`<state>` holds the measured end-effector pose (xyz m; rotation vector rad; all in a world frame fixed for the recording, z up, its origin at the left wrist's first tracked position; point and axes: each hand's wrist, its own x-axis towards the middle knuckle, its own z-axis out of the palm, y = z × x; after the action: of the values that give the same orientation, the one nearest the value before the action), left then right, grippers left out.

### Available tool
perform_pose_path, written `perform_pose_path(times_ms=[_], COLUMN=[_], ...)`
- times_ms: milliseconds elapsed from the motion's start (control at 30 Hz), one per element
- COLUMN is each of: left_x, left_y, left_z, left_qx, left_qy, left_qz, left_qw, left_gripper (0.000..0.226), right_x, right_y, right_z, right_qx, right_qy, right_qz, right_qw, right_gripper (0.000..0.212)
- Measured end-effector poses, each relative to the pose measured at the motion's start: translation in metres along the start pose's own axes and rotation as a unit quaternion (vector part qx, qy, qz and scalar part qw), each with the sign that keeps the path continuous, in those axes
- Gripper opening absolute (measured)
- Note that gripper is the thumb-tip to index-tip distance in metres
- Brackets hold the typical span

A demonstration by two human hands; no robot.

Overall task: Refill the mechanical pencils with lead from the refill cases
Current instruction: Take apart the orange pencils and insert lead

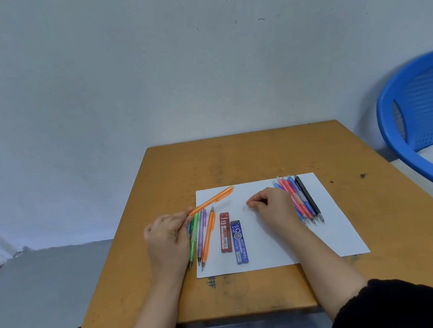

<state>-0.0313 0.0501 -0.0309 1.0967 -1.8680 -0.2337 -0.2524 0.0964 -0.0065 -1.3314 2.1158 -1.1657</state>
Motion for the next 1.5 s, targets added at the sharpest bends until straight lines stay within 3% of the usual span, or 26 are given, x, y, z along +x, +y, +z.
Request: perform_pose_path(times_ms=[500,733,833,1033,1267,1500], left_x=[0.0,-0.001,-0.001,-0.002,-0.002,-0.002], left_y=[-0.002,-0.002,-0.002,0.001,0.002,0.012], left_z=[0.003,0.003,0.003,0.0,-0.001,-0.006], left_qx=[0.01,0.005,0.003,-0.016,-0.032,-0.045], left_qy=[0.001,0.004,0.006,0.01,0.022,0.03], left_qz=[0.03,0.038,0.037,0.033,0.054,0.078], left_qw=[0.999,0.999,0.999,0.999,0.998,0.996], left_gripper=[0.025,0.03,0.024,0.038,0.035,0.04], right_x=[-0.002,-0.004,-0.009,-0.019,-0.018,-0.021], right_y=[-0.001,-0.007,-0.011,-0.024,-0.052,-0.076], right_z=[0.001,-0.003,-0.001,0.012,0.017,0.028], right_qx=[-0.006,0.103,0.122,0.17,0.245,0.379], right_qy=[-0.02,0.042,0.049,0.051,0.056,0.041], right_qz=[0.01,-0.011,-0.044,-0.069,-0.055,0.002], right_qw=[1.0,0.994,0.99,0.982,0.966,0.924], right_gripper=[0.013,0.019,0.022,0.028,0.037,0.036])
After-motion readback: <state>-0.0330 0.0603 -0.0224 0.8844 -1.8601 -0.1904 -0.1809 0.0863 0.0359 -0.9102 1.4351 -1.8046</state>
